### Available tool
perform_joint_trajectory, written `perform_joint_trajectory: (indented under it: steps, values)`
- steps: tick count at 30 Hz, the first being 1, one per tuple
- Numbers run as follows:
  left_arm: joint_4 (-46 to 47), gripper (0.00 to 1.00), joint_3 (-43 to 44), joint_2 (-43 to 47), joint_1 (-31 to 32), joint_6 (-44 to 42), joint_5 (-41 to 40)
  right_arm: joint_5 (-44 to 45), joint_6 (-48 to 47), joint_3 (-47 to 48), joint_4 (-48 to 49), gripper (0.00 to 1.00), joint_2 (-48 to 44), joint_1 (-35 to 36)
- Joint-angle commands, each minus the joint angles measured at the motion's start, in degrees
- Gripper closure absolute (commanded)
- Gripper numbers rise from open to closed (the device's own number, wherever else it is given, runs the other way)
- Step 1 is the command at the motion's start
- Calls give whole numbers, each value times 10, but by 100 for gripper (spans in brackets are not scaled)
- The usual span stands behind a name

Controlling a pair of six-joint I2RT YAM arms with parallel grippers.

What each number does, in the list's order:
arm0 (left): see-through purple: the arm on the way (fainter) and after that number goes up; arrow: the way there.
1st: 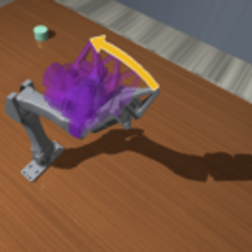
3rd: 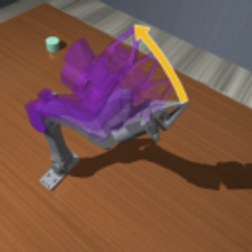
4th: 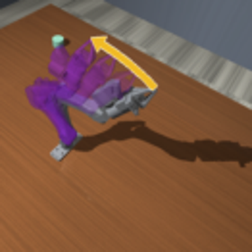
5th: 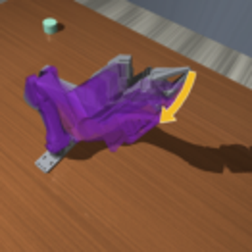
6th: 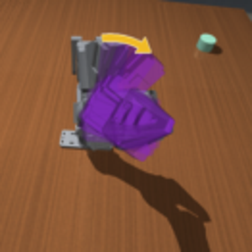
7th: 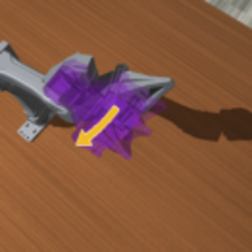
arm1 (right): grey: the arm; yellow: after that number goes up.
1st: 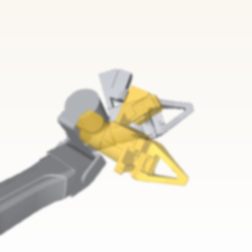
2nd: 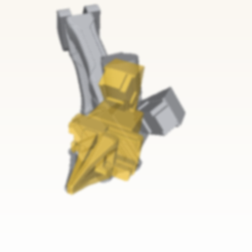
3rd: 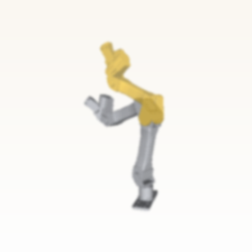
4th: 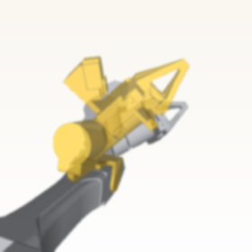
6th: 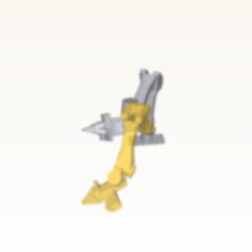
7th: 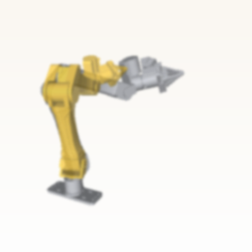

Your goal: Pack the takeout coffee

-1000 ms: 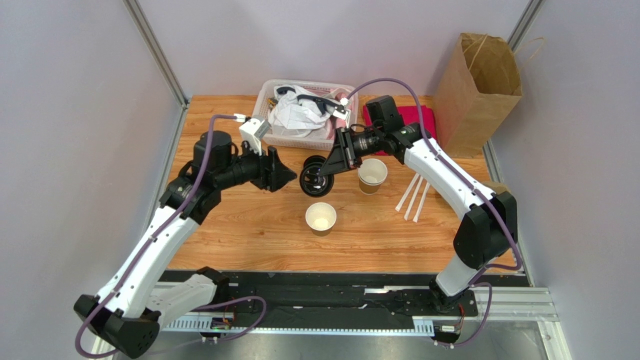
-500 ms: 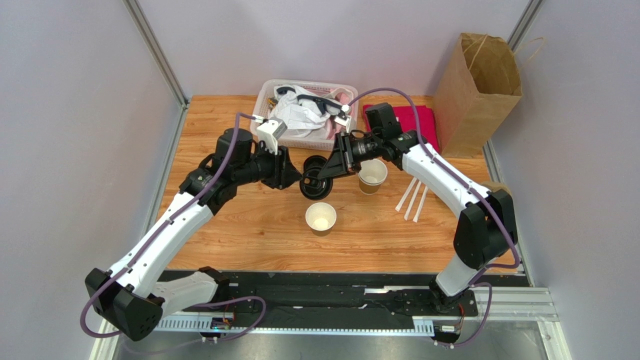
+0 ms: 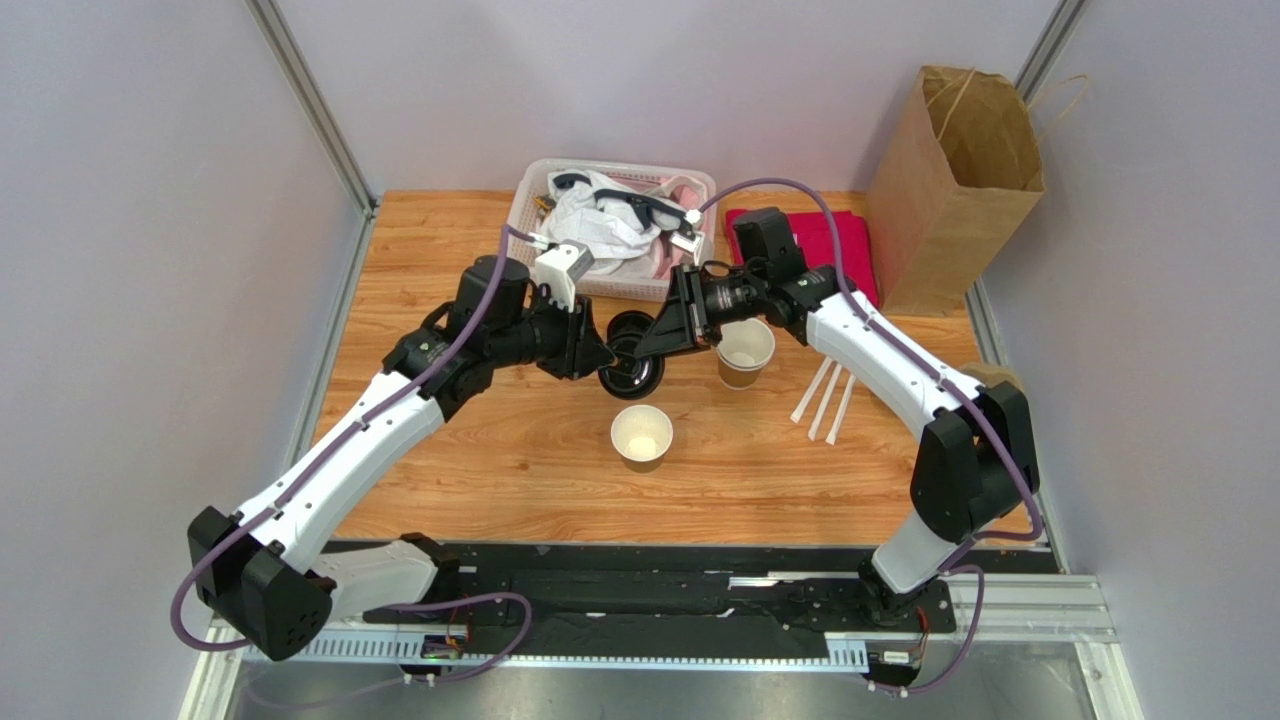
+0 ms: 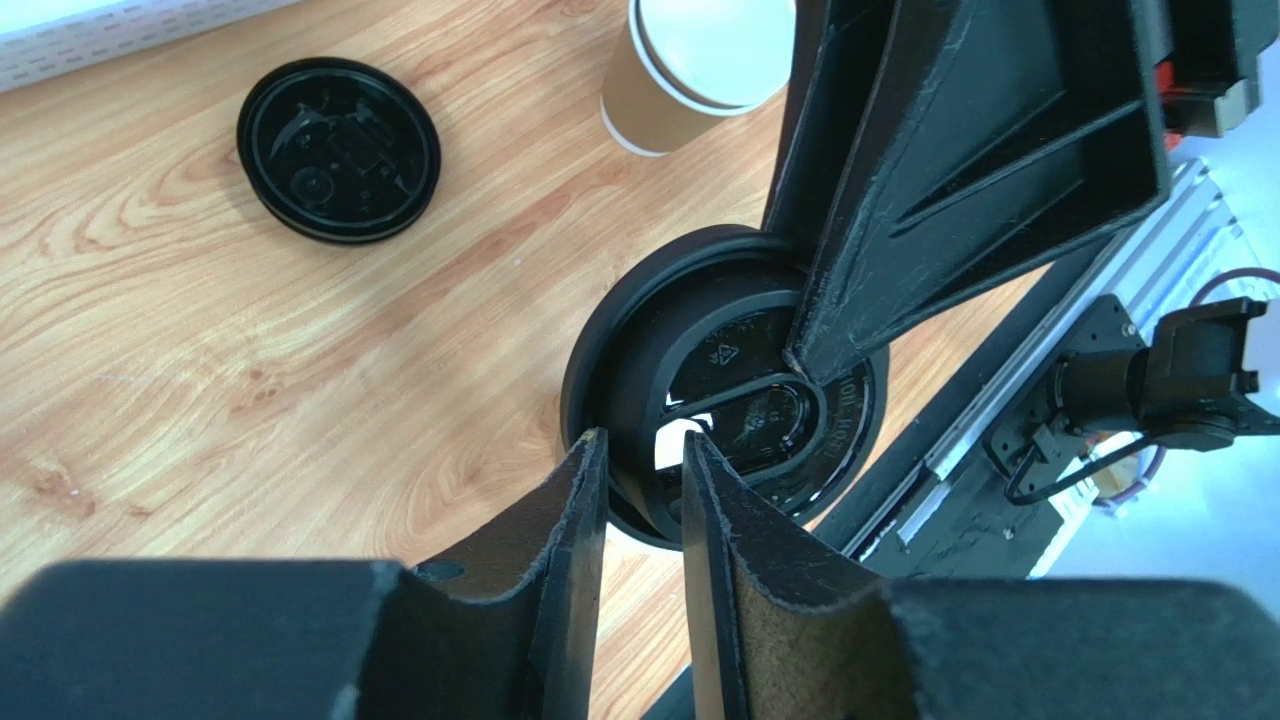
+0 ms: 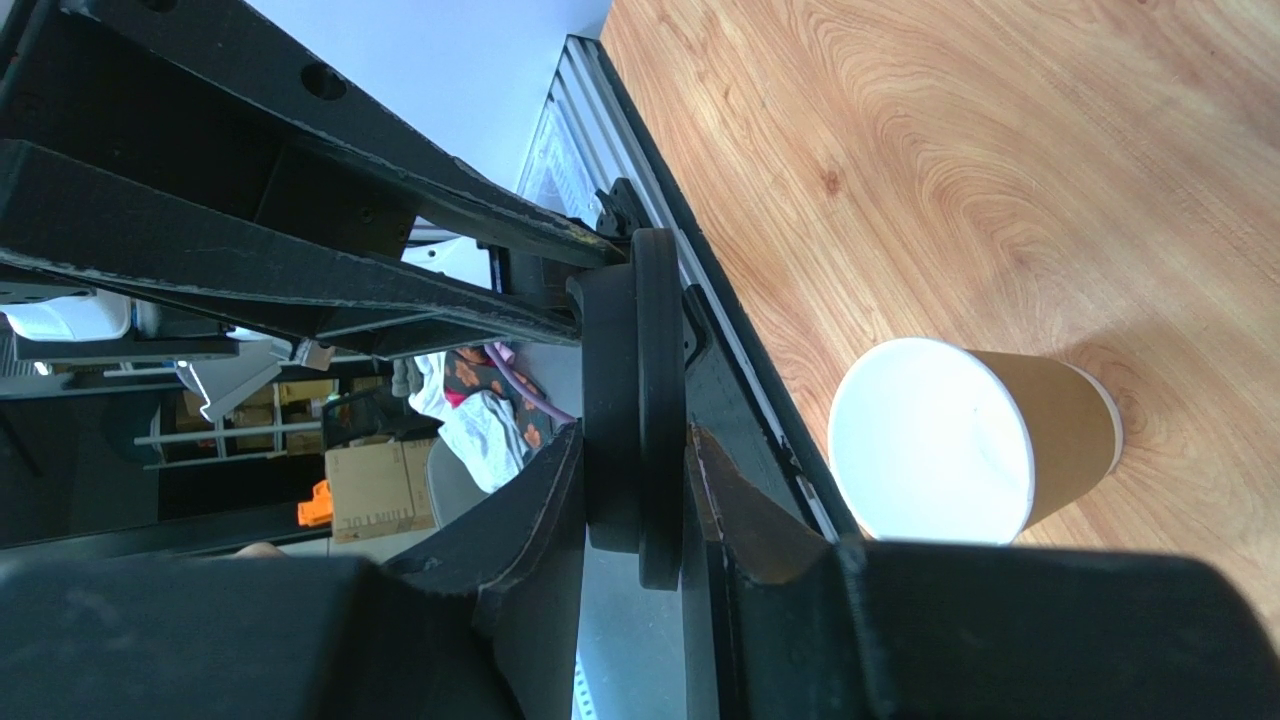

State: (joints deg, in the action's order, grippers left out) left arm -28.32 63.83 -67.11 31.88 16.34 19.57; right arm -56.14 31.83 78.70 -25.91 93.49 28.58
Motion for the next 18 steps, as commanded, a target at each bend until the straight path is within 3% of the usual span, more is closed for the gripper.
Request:
perform_joint_trajectory:
  steps: [1, 6, 9, 11, 13, 15, 16, 18]
  values:
    - [10, 71, 8, -6, 8, -10, -13, -15, 16, -1, 31, 100, -24, 2]
    - [5, 76, 8, -9, 15, -16, -34, -20, 24, -4, 37, 100, -24, 4]
    - [-4, 87, 12, -14, 17, -21, -40, -21, 35, -13, 49, 100, -30, 3]
    - [-13, 100, 14, -16, 17, -24, -38, -20, 38, -20, 54, 100, -33, 3]
    - [-22, 100, 17, -16, 17, -33, -38, -19, 37, -22, 55, 99, -37, 3]
    - [-43, 100, 18, -14, 17, -44, -40, -10, 26, -22, 51, 88, -41, 3]
    - [-50, 100, 18, -8, 17, -47, -41, -5, 18, -21, 36, 69, -44, 1]
    - [-72, 100, 17, -4, 18, -63, -39, 22, -25, -7, 10, 46, -51, -3]
